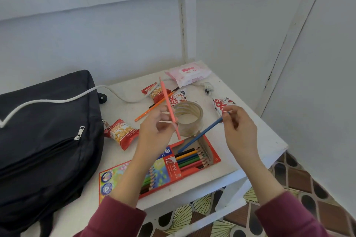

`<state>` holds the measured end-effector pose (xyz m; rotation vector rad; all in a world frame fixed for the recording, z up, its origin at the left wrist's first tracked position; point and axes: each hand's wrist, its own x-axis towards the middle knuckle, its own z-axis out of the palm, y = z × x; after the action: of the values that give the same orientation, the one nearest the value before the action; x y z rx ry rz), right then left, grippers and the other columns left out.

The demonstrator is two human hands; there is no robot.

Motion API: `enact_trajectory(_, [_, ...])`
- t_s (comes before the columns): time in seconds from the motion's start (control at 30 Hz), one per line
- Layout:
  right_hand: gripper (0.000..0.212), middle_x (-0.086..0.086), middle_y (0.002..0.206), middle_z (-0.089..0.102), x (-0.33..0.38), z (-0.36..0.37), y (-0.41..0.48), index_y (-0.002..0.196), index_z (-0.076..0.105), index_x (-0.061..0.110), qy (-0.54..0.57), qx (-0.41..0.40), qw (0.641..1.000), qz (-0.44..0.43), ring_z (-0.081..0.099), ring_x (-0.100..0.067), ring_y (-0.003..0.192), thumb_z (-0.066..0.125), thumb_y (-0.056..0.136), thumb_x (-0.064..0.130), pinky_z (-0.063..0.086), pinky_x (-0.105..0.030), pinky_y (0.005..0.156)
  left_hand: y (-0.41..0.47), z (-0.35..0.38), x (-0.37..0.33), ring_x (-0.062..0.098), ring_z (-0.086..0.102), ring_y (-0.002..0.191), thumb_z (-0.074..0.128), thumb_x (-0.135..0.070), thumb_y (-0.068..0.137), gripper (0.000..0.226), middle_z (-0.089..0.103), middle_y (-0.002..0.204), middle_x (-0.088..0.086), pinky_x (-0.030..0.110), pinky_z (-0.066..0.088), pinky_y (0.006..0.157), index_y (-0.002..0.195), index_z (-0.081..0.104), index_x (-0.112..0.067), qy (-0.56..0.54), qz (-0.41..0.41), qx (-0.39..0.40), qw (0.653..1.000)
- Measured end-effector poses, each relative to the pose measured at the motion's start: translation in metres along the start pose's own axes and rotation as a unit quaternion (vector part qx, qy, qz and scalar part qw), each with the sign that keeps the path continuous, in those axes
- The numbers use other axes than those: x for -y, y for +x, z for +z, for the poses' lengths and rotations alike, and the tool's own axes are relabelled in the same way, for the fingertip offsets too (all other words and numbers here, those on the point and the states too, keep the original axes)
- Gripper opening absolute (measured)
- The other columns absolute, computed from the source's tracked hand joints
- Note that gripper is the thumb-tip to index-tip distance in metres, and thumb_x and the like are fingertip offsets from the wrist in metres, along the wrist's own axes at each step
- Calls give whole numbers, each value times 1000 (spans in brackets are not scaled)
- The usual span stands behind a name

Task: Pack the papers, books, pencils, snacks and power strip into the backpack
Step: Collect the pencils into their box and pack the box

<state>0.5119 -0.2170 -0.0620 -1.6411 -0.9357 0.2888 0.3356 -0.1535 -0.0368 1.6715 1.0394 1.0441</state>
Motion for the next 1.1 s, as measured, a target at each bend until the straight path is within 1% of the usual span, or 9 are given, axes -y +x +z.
enact_trajectory(0.13, [14, 19, 65, 62, -7, 5, -11, 107, 53, 13, 20, 3, 999, 38, 58, -10, 64, 54, 94, 18, 38, -6, 57, -7, 5, 4, 8, 65, 75, 60, 4, 82, 37, 67, 83, -2, 14, 51, 65, 90, 58, -32, 23, -4, 31, 999])
enact_trajectory(0.27, [17, 12, 84, 67, -10, 5, -23, 106, 49, 23, 32, 21, 998, 58, 65, -14, 85, 57, 91, 25, 40, -4, 62, -10, 7, 7, 11, 65, 79, 60, 2, 84, 32, 67, 86, -2, 8, 46, 61, 95, 58, -28, 26, -11, 41, 999])
enact_trajectory(0.4, [74, 19, 128, 42, -11, -4, -29, 139, 34, 27, -68, 137, 988, 10, 38, -3, 119, 71, 78, 42, 31, -16, 94, -10, 9, 7, 5, 66, 76, 61, 3, 82, 35, 67, 84, -2, 9, 48, 64, 94, 58, -31, 33, 4, 47, 998])
enact_trajectory(0.47, [92, 16, 136, 32, -15, -7, -31, 146, 22, 23, -141, 166, 976, -28, 25, -6, 128, 74, 73, 44, 19, -20, 102, -10, 11, 9, 3, 65, 76, 61, 3, 82, 37, 66, 84, -2, 11, 49, 68, 94, 59, -32, 46, 14, 60, 997])
enact_trajectory(0.6, [86, -4, 150, 31, -23, -8, -31, 147, 23, 17, -207, 132, 967, -66, 23, -20, 136, 70, 77, 33, 13, -24, 108, -9, 16, 15, 0, 64, 79, 61, 0, 84, 45, 65, 84, -8, 9, 48, 74, 101, 57, -41, 92, 38, 88, 991])
enact_trajectory(0.7, [79, -5, 155, 21, -30, -8, -32, 147, 24, 20, -250, 154, 955, -45, 14, -23, 142, 60, 81, 44, 10, -32, 114, -4, 18, 19, 1, 62, 79, 61, -2, 84, 44, 63, 85, -14, 7, 45, 74, 117, 60, -31, 145, 66, 98, 982])
enact_trajectory(0.83, [66, -10, 154, 24, -35, -8, -35, 133, 52, 23, -248, 158, 955, -42, 14, -28, 143, 48, 74, 53, 10, -37, 115, -6, 17, 27, -9, 56, 85, 61, -4, 85, 49, 57, 86, -25, 5, 39, 77, 124, 56, -33, 218, 84, 119, 965])
enact_trajectory(0.97, [54, -13, 151, 29, -39, -8, -37, 120, 64, 24, -254, 151, 954, -58, 17, -31, 142, 50, 76, 51, 10, -41, 114, -14, 15, 37, -3, 56, 84, 64, -6, 83, 49, 64, 89, -16, 8, 41, 78, 124, 57, -32, 262, 142, 100, 949])
enact_trajectory(1.1, [45, -15, 146, 37, -42, -7, -39, 110, 70, 22, -258, 133, 955, -62, 25, -36, 139, 54, 77, 47, 16, -47, 111, -21, 11, 47, 0, 49, 83, 66, -9, 82, 25, 68, 94, -10, 13, 42, 71, 104, 69, -22, 319, 147, 70, 934])
